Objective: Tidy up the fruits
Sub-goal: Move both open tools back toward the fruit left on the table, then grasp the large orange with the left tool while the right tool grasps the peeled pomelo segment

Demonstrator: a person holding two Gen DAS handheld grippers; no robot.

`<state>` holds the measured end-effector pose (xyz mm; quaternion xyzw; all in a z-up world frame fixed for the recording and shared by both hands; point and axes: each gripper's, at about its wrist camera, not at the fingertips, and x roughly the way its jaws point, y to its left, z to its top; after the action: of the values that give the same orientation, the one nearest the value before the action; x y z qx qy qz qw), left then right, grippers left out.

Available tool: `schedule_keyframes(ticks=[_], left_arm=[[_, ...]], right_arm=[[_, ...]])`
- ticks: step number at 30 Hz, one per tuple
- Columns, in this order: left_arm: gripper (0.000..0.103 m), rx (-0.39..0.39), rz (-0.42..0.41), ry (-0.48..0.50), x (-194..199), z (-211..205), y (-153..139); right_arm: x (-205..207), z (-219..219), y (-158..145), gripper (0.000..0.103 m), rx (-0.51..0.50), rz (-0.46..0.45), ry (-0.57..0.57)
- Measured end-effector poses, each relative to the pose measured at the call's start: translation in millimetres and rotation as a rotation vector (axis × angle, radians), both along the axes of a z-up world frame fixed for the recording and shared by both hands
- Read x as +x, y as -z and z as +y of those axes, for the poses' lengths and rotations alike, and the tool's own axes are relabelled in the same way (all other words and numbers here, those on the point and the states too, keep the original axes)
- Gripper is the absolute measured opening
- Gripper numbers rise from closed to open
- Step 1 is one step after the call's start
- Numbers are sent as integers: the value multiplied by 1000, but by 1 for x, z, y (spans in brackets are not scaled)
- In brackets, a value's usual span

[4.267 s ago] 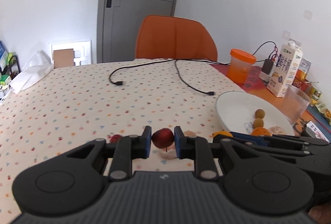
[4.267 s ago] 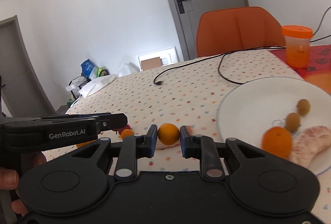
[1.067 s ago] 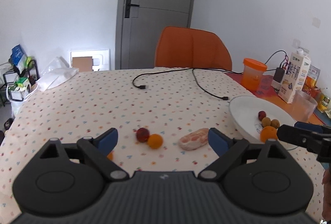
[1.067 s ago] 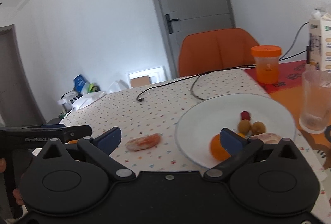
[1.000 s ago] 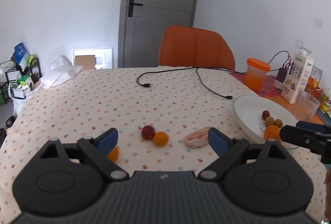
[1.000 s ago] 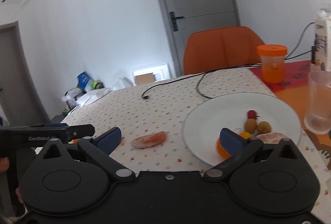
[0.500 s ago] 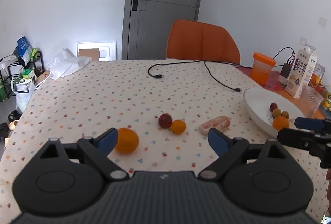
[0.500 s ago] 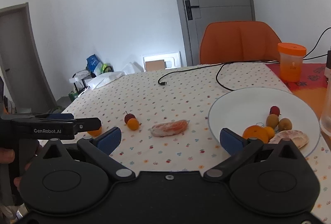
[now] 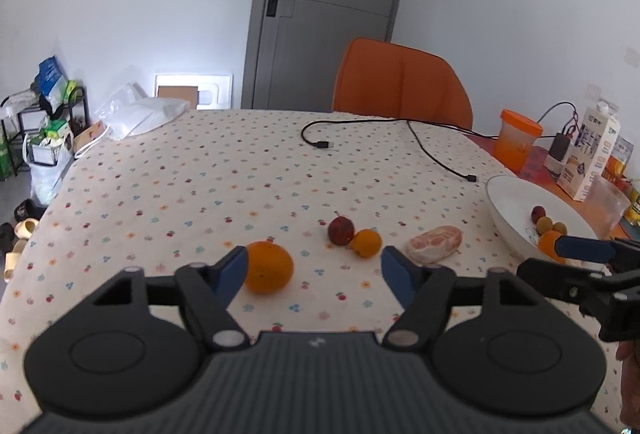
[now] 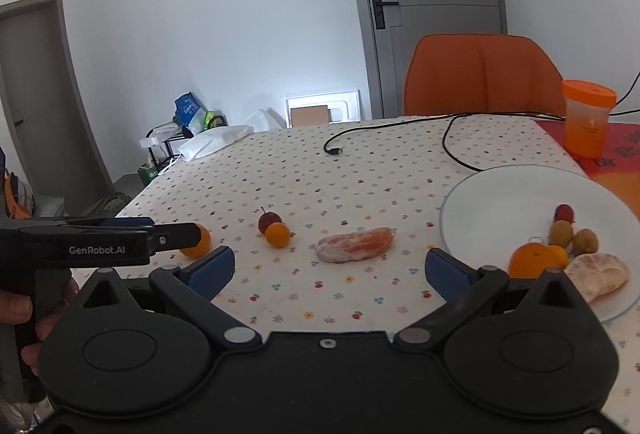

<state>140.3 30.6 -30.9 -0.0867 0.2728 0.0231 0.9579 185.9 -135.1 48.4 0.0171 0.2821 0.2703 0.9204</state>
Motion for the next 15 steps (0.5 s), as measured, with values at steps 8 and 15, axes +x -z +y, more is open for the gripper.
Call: schedule_keyframes(ticks=[8,15], left_arm=[[55,-9,40,-37,11,11,11],[47,-4,64,-59,22,15,20]], right_arm=[[12,14,8,97,1,20,-10],[28,25,16,95,-35,49,-16]])
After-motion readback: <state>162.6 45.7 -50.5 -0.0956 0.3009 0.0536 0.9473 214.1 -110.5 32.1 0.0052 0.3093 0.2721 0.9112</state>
